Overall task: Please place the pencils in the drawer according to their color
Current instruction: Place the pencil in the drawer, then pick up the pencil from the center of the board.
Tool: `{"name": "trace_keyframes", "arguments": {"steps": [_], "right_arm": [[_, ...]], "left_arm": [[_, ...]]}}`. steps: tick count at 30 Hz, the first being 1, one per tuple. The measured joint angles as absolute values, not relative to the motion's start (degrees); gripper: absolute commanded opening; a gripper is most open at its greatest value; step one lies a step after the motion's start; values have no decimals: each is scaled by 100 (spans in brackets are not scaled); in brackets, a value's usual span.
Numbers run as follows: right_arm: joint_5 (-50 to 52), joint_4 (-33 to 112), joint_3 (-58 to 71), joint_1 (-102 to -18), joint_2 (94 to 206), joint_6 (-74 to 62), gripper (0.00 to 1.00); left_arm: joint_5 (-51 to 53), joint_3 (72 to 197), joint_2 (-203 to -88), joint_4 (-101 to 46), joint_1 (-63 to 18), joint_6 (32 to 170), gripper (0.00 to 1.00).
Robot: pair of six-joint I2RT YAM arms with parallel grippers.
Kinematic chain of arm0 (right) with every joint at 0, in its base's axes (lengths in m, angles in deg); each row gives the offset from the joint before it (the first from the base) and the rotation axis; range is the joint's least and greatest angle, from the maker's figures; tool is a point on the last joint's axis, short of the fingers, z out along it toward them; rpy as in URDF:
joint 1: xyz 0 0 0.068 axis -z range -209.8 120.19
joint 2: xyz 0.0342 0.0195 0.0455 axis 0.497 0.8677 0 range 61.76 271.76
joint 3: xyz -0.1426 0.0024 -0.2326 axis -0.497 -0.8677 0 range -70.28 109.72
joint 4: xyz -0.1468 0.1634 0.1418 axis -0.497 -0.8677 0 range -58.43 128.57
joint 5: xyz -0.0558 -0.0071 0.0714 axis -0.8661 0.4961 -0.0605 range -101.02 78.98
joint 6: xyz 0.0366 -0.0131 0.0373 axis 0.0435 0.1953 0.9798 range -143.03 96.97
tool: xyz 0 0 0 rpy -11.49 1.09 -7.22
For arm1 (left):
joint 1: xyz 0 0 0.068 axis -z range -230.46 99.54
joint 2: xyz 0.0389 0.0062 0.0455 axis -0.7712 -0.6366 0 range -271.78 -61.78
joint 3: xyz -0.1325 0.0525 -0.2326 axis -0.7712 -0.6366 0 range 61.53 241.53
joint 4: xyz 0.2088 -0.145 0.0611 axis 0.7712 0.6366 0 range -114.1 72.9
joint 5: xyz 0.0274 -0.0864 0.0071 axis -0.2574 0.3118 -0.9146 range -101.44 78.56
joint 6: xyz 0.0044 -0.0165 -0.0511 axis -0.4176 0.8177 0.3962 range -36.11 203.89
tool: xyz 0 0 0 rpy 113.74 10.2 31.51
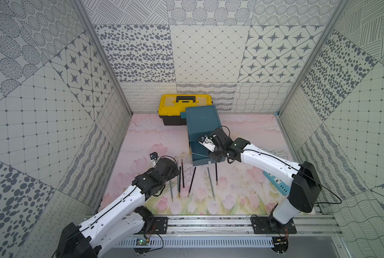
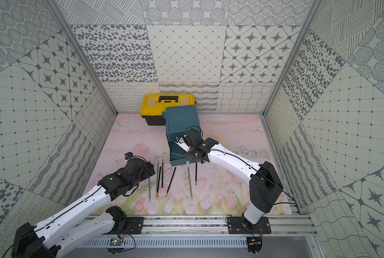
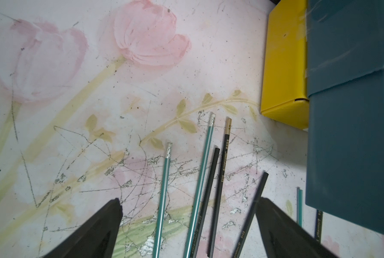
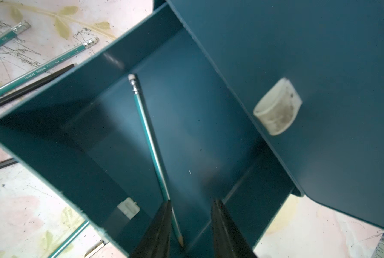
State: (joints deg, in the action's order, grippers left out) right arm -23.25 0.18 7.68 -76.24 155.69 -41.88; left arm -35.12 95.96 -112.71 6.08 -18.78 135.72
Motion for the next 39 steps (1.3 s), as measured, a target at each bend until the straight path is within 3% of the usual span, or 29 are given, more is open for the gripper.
{"name": "trace_keyframes", "arguments": {"steps": [11, 23, 31, 39], "right_arm": [[-2733, -872, 1526, -7812, 15399, -2260, 32], [-2447, -1422, 125, -8428, 14140, 275, 35], [-2346, -1479, -596, -9464, 14575, 1501, 33], [-2259, -920, -961, -9724, 15329, 2024, 31]], "left_arm": [[-3499, 9587, -11136, 606, -1880, 13577, 99], [-3447, 9542, -11118, 542, -1887, 13614, 99], [-3419, 9480, -11114, 529, -1907, 13638, 99], [-3412, 9417, -11103, 525, -1909, 13675, 99]]}}
